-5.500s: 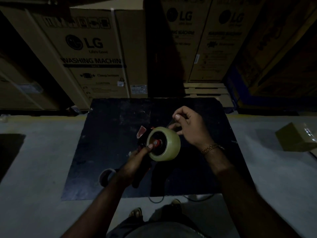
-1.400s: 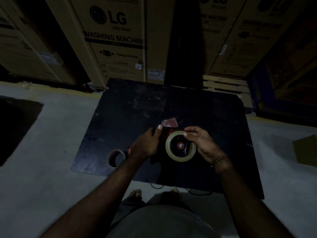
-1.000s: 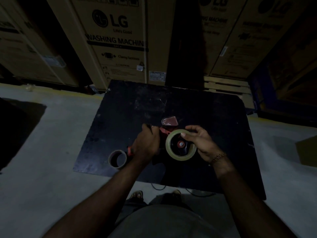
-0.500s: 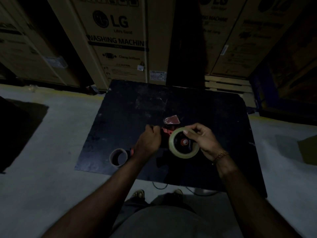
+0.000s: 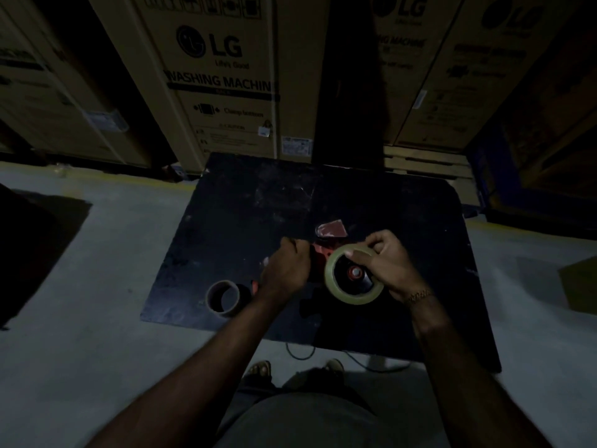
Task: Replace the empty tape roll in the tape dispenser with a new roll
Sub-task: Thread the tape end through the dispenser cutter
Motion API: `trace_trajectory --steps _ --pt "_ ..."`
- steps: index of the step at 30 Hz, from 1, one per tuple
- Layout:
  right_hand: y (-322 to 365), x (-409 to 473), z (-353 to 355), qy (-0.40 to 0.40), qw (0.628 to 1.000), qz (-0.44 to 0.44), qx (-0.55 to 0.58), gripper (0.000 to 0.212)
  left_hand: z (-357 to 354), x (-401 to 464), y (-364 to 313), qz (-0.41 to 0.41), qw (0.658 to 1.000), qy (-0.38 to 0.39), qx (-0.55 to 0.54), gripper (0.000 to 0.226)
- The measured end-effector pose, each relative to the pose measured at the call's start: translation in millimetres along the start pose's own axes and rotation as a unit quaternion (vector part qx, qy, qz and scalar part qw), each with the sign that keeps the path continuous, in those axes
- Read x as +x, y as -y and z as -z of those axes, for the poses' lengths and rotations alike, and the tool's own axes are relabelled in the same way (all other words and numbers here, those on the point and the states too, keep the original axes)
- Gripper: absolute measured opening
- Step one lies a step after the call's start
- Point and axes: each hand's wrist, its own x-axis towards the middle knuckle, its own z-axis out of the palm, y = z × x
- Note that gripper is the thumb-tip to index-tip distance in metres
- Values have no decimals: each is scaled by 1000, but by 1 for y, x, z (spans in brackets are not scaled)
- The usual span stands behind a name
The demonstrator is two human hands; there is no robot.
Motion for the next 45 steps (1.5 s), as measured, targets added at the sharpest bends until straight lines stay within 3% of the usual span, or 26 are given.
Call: trace_trajectory --steps 3,13,17,22,26,31,38,45 --pt "1 -9 1 -14 1000 16 6 41 4 -4 -4 7 1000 -7 -4 57" --pt "-6 -24 5 -6 993 45 105 18 4 -12 0 -8 1000 -15 -2 58" --pt "-2 -20 5 -51 997 31 46 17 5 -18 4 -19 999 -16 28 49" --pt "7 -11 9 -8 984 134 -116 39 7 -23 9 -29 998 -8 48 45" --pt "14 -17 10 -8 961 175 -216 26 8 -25 11 -38 998 -1 51 50" --pt "8 -25 7 -56 954 184 -232 9 9 -28 14 -52 997 0 53 53" --pt "-8 -38 -2 -63 933 228 -270 12 10 -28 23 -49 996 1 76 44" --pt "-3 -39 0 4 968 144 -204 10 9 -22 28 -50 990 -27 131 48"
